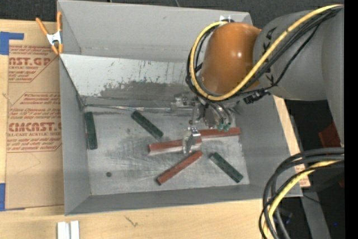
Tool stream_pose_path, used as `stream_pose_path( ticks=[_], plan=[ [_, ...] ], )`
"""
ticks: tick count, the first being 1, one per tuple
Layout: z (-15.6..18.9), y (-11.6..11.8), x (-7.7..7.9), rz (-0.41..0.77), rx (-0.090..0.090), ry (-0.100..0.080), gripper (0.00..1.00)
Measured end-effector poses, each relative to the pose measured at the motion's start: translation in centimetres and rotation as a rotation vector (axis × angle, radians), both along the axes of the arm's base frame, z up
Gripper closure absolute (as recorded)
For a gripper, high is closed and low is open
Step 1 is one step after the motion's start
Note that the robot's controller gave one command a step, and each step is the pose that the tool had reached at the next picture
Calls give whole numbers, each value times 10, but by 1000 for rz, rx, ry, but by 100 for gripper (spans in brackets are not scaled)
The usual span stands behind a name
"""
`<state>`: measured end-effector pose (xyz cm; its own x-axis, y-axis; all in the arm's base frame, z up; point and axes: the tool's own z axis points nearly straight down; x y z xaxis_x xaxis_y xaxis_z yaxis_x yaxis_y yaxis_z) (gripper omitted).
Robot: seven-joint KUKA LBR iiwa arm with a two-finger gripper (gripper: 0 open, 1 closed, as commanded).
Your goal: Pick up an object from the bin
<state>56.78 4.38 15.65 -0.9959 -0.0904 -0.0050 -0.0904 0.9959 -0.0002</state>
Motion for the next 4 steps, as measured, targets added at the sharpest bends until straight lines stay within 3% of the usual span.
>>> stream_pose_path(
  ticks=[1,2,3,4],
  plan=[
    [-11,-28,-25,179,0,8,0],
    [-3,-31,-20,269,-1,2,0],
    [-80,-19,-22,295,0,0,0],
    [-83,-88,15,257,-2,4,100]
  ],
)
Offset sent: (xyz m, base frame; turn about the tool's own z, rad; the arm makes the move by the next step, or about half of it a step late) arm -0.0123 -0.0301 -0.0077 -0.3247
